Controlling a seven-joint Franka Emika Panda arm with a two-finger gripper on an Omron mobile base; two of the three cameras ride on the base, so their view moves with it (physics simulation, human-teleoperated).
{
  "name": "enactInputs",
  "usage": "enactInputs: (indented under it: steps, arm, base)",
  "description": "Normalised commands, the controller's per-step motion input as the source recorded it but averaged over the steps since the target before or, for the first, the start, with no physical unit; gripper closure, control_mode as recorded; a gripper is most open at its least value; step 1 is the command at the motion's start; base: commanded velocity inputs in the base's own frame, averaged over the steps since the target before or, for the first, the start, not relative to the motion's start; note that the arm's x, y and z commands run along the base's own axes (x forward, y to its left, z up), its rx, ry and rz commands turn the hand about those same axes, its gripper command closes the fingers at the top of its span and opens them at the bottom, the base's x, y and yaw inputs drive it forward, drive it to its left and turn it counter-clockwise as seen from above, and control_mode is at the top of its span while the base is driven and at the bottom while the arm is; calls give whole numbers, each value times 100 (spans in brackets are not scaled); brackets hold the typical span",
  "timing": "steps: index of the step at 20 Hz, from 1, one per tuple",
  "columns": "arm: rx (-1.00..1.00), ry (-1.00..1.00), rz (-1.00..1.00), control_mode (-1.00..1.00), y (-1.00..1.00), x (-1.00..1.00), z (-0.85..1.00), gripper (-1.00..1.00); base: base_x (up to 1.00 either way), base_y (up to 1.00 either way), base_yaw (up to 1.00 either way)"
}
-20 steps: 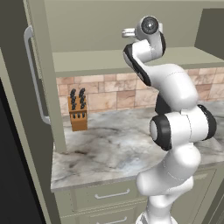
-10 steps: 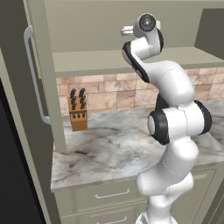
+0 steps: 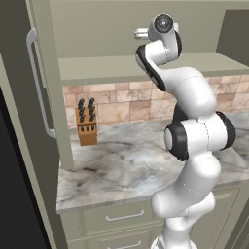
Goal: Open the cabinet, pick the kettle from the cabinet, and place it in the sink.
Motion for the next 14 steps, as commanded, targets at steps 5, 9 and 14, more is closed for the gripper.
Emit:
enactInputs:
  steps: [5, 9, 14]
  arm:
    - [10, 1, 0, -100, -11, 0, -13, 100]
    - [10, 0, 0, -100, -4, 0, -12, 100]
    - [13, -5, 0, -100, 13, -31, -21, 100]
  base:
    - [0, 0, 0]
    - [0, 0, 0]
    - [0, 0, 0]
